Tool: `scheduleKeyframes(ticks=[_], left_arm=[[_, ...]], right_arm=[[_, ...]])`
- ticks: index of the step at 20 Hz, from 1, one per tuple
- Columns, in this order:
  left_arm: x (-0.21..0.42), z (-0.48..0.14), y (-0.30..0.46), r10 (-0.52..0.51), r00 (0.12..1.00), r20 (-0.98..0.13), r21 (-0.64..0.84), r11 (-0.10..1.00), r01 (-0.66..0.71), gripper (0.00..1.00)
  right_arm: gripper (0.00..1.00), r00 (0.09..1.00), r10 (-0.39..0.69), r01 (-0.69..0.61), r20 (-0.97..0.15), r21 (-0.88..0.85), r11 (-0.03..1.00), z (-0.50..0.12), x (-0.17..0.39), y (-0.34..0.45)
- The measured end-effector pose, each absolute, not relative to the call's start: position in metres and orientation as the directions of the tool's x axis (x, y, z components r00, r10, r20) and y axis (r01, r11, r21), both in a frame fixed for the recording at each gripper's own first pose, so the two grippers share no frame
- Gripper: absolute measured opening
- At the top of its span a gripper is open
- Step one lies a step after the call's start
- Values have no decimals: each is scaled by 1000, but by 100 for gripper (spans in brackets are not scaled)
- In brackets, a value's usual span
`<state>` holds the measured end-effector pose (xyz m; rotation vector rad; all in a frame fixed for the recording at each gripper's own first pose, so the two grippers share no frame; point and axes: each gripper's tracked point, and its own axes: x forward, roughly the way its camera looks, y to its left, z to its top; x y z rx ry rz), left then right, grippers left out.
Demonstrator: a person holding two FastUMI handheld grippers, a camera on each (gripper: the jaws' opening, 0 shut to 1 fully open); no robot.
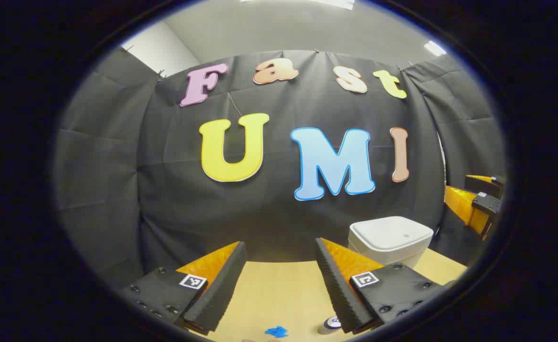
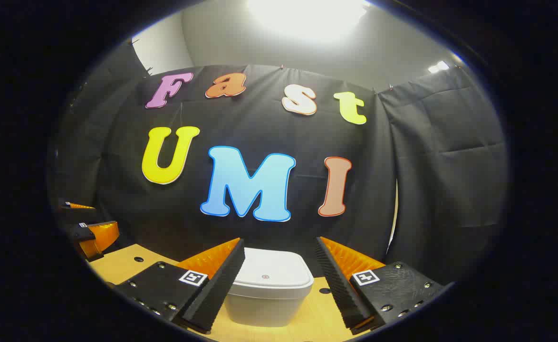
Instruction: Press the lid of the desktop garbage bin to open it, pick up the crumpled paper on the desktop and throw it into the bin, then pick up the pop can on the desktop and drop it into the bin, and finally close the garbage bin lid.
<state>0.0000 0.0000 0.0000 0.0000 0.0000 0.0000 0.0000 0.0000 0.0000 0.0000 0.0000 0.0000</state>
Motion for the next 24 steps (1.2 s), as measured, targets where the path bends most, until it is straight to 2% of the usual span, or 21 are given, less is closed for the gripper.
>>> scheduleKeyframes(ticks=[11,13,17,18,21,23,24], left_arm=[[9,3,-15,-4,1000,-24,-6,1000,3,95],[11,2,-16,-4,1000,-29,-6,1000,4,94],[15,2,-16,-9,999,-39,-11,1000,8,95],[14,2,-15,-9,999,-39,-12,1000,8,95],[12,3,-16,-7,999,-41,-13,1000,7,95],[12,4,-15,-4,999,-39,-11,1000,4,95],[13,4,-16,-4,999,-38,-12,1000,4,95]], right_arm=[[95,999,39,-38,-25,9,999,-4,23,0],[92,998,46,-45,-38,17,999,-7,24,1],[70,996,64,-63,-55,22,998,-12,25,3],[55,996,71,-69,-59,30,997,-13,25,4],[49,994,69,-66,-88,44,997,-21,23,3],[14,993,78,-73,-84,63,995,-21,25,2],[10,993,82,-76,-89,66,995,-22,26,1]])
